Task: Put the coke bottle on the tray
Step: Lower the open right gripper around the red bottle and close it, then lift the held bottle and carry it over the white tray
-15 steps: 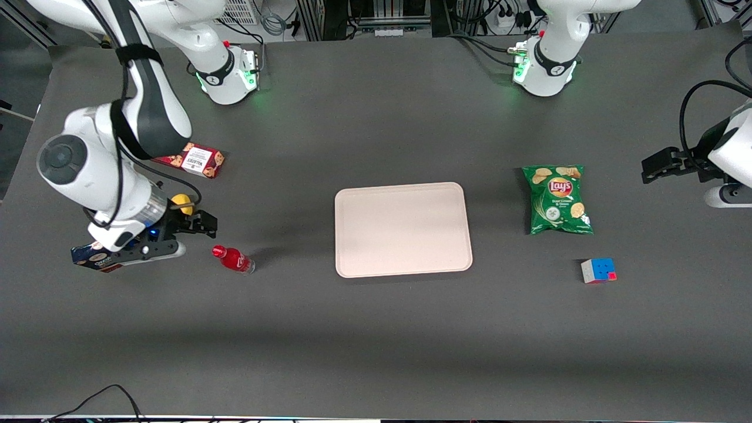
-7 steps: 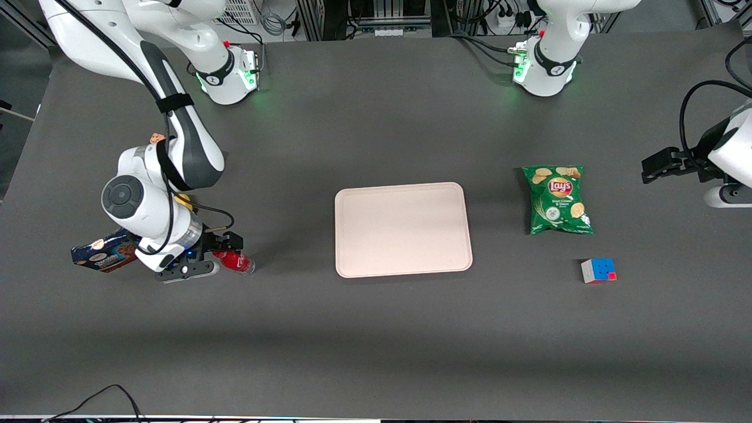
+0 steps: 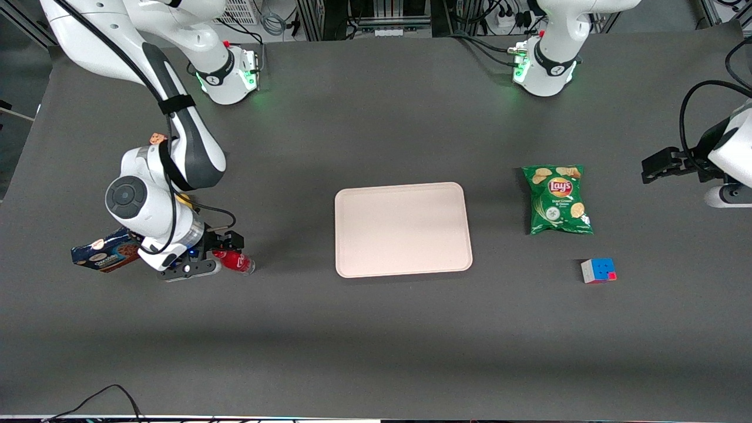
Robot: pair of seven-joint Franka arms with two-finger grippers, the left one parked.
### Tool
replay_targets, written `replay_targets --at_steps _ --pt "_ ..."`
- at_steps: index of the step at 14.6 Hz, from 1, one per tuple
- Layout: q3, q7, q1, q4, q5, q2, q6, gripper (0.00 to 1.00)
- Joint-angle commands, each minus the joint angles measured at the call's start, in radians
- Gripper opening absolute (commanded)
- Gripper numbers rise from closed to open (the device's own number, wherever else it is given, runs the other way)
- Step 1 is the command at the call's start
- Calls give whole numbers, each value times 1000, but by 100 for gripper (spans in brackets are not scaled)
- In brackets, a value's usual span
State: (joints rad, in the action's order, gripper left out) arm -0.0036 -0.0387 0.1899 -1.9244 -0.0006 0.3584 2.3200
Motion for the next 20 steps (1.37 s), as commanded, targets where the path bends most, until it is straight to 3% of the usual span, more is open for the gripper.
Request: replay_targets --at_steps 1,5,9,15,20 --pt "-1 -30 8 -19 -22 -24 18 48" --pt "-1 -32 8 -18 -24 -29 16 0" --pt "1 -27 10 -4 -33 -58 -10 0" --pt "46 -39 10 106 -35 -180 -279 0" --pt "171 -197 10 367 -33 -181 -598 0"
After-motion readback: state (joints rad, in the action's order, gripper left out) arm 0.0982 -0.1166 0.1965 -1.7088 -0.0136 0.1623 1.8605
